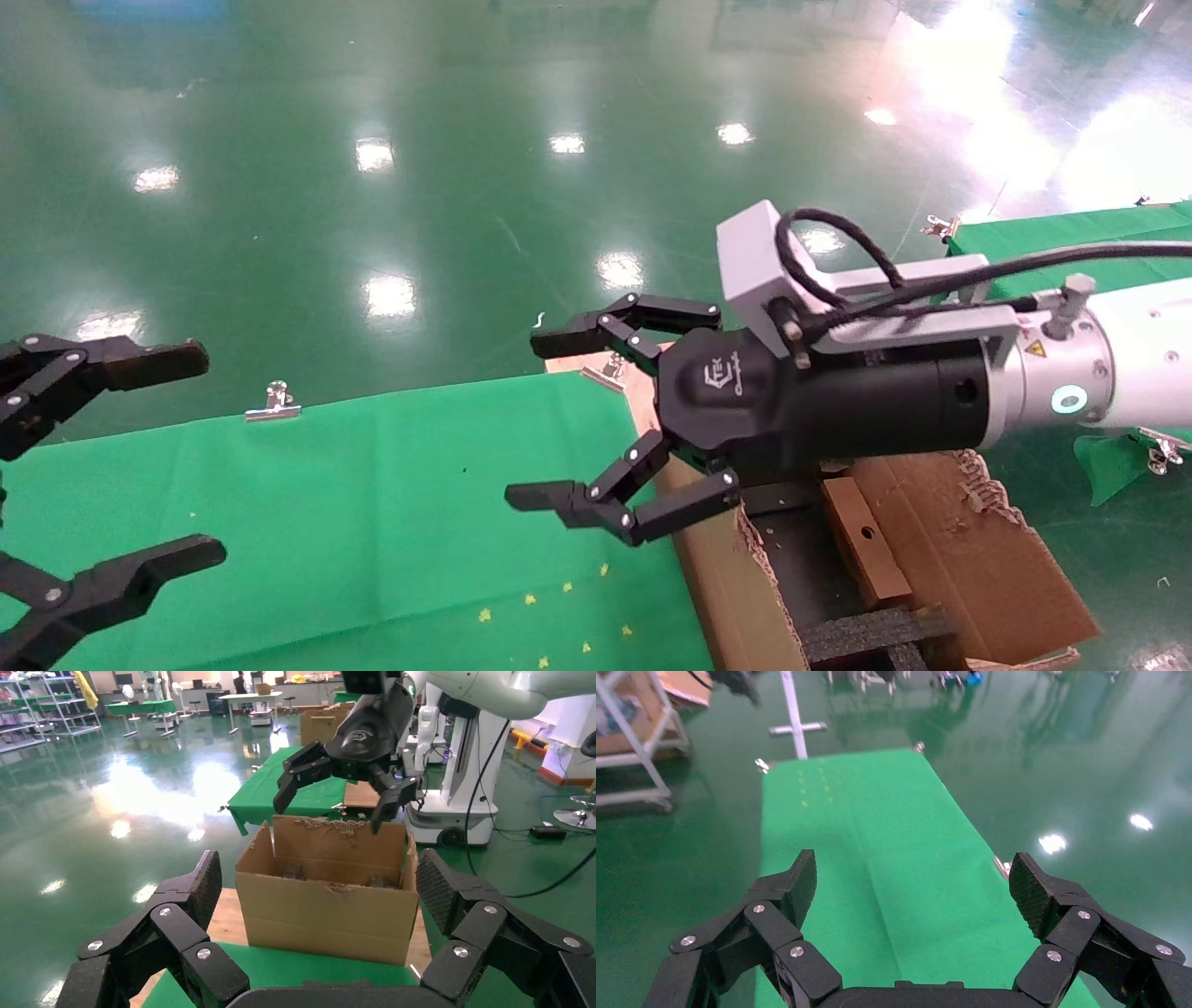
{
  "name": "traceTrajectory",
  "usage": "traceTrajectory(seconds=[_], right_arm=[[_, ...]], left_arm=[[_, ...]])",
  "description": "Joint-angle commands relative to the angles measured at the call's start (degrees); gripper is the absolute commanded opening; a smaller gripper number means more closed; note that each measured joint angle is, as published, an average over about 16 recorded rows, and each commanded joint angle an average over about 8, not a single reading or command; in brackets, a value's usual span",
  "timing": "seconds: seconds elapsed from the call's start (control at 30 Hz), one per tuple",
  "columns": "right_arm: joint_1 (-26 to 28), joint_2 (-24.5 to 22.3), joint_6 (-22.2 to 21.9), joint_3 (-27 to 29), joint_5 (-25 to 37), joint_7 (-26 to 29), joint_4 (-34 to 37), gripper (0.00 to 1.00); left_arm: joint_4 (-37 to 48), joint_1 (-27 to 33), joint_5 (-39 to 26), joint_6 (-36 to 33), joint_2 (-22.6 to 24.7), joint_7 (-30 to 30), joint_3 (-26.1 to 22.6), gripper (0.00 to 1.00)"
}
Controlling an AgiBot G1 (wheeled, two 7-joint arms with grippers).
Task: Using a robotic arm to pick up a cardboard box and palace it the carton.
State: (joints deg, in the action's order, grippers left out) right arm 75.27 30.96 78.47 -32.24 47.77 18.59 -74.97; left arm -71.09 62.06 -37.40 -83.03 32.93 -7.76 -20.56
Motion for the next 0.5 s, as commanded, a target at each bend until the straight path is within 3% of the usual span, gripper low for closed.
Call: traceTrajectory(seconds=[0.03, 0.5], right_arm=[[-1.82, 0.54, 0.96, 2.15, -0.79, -1.04, 0.18, 1.00], [-13.62, 4.02, 7.17, 16.13, -5.90, -7.77, 1.38, 1.00]], left_arm=[[0.00, 0.00, 0.00, 0.00, 0.00, 0.00, 0.00, 1.00], [0.00, -0.01, 0.01, 0.01, 0.00, 0.00, 0.00, 1.00]])
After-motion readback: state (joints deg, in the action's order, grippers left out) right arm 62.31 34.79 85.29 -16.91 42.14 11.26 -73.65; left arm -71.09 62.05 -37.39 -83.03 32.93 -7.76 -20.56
